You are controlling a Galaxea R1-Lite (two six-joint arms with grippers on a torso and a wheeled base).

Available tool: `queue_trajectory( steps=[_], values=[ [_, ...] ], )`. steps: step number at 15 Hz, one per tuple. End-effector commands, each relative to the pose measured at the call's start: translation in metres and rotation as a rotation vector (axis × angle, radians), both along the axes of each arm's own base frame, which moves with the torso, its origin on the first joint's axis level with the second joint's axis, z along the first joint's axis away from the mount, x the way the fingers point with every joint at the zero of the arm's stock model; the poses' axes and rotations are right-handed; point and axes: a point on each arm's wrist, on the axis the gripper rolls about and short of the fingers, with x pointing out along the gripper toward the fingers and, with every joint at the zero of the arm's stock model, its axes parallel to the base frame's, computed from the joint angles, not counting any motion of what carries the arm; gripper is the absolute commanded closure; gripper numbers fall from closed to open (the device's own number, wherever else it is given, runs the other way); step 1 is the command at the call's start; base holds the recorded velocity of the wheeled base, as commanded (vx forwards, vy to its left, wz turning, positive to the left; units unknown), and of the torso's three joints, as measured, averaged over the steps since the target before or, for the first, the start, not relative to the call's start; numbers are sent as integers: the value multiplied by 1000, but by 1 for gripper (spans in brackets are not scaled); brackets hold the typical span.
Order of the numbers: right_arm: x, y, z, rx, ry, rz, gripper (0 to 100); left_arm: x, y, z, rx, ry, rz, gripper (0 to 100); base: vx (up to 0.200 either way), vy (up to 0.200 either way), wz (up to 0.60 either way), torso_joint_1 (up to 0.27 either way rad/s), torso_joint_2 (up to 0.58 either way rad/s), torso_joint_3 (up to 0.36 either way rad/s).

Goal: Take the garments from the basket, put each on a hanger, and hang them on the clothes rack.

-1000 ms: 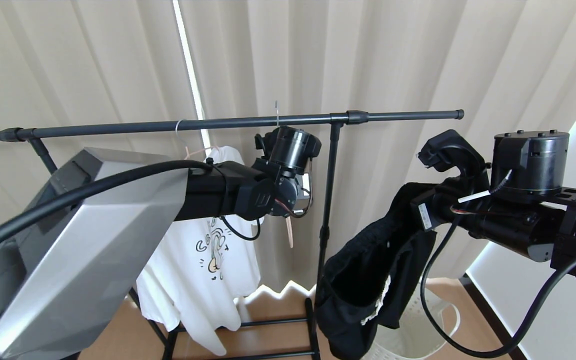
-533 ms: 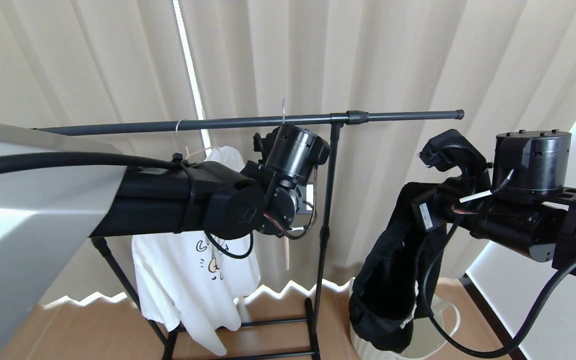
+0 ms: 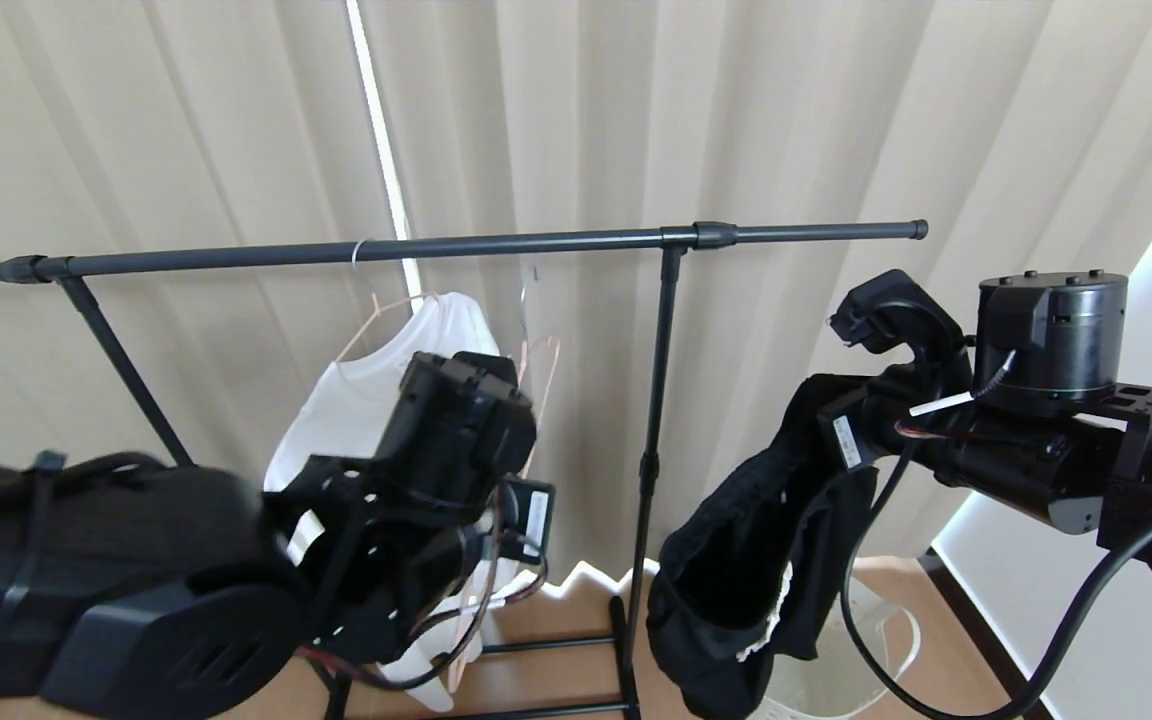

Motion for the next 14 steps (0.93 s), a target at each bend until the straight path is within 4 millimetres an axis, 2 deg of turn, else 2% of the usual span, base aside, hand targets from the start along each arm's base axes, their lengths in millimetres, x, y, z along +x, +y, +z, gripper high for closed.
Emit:
queue_trajectory(
  steps=[1, 3, 5, 9, 12, 14],
  values=[
    [0, 4, -3, -5, 6, 7, 100, -51, 61, -12, -50, -39, -196, 100, 0, 0, 0, 0, 0, 0],
    [-1, 8, -4, -14, 6, 4, 100, -64, 92, -28, -91, -79, -349, 100, 0, 0, 0, 0, 0, 0],
    [-1, 14, -9, -33, 14, -14, 100, -75, 111, -37, -115, -133, -484, 100, 0, 0, 0, 0, 0, 0],
    [-1, 19, -11, -58, 15, -43, 100, -95, 124, -54, -85, -179, -630, 100, 0, 0, 0, 0, 0, 0],
    [5, 26, -14, -82, 1, -104, 100, -97, 124, -59, -56, -165, -653, 100, 0, 0, 0, 0, 0, 0],
    [3, 36, -14, -90, -11, -108, 100, -100, 122, -60, -55, -159, -675, 100, 0, 0, 0, 0, 0, 0]
  ],
)
